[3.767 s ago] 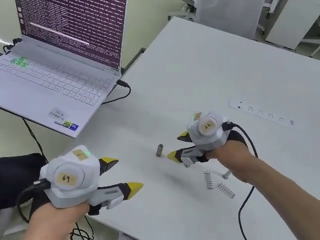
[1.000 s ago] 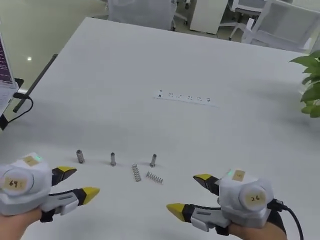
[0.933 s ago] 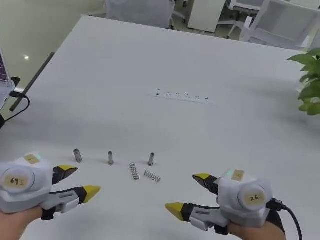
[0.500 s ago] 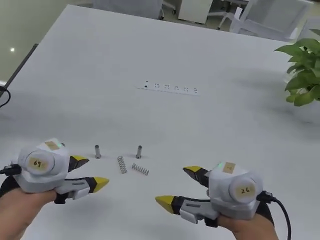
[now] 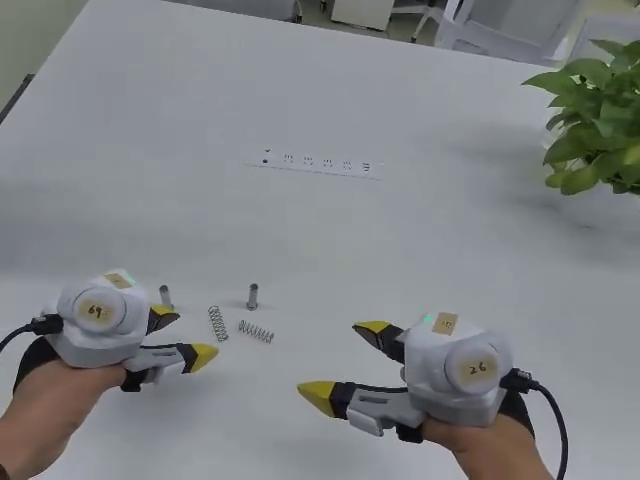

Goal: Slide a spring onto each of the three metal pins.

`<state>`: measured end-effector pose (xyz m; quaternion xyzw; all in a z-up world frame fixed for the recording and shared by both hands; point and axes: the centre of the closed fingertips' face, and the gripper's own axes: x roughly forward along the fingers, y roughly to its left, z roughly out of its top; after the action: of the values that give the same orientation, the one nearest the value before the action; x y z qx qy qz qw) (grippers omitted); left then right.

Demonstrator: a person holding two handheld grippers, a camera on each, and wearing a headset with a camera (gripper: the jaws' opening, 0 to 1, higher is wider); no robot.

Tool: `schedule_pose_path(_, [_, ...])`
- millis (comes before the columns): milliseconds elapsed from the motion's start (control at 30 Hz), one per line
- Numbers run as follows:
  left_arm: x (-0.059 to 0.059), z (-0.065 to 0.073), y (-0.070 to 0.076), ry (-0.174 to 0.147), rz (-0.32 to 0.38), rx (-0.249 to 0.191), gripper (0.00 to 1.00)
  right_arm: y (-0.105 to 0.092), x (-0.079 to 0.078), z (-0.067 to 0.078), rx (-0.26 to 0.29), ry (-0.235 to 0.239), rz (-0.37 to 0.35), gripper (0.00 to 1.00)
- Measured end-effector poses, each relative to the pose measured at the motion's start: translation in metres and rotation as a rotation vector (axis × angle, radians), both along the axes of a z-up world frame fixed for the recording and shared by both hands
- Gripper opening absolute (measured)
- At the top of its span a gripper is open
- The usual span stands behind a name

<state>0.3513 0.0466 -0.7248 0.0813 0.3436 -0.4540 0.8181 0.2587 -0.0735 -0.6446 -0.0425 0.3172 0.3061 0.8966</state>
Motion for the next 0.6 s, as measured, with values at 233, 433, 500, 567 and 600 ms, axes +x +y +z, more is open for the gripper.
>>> schedule_pose_path(233, [0.007,-0.016,-0.010,0.020,0.037,0.017,0.39,-0.002,-0.002,-0.004,-0.002,0.013,-0.006,0.60])
schedule_pose_path(433, [0.012,-0.028,-0.016,0.041,0.058,0.027,0.39,-0.005,-0.003,-0.006,0.000,0.021,-0.017,0.59])
schedule_pose_path(500, [0.013,-0.030,-0.018,0.046,0.063,0.026,0.38,-0.007,-0.004,-0.007,0.000,0.026,-0.021,0.59])
schedule_pose_path(567, [0.017,-0.034,-0.018,0.050,0.077,0.032,0.37,-0.009,-0.005,-0.008,-0.002,0.029,-0.025,0.59])
schedule_pose_path(600, [0.018,-0.035,-0.018,0.055,0.083,0.031,0.37,-0.009,-0.005,-0.008,0.001,0.031,-0.027,0.59])
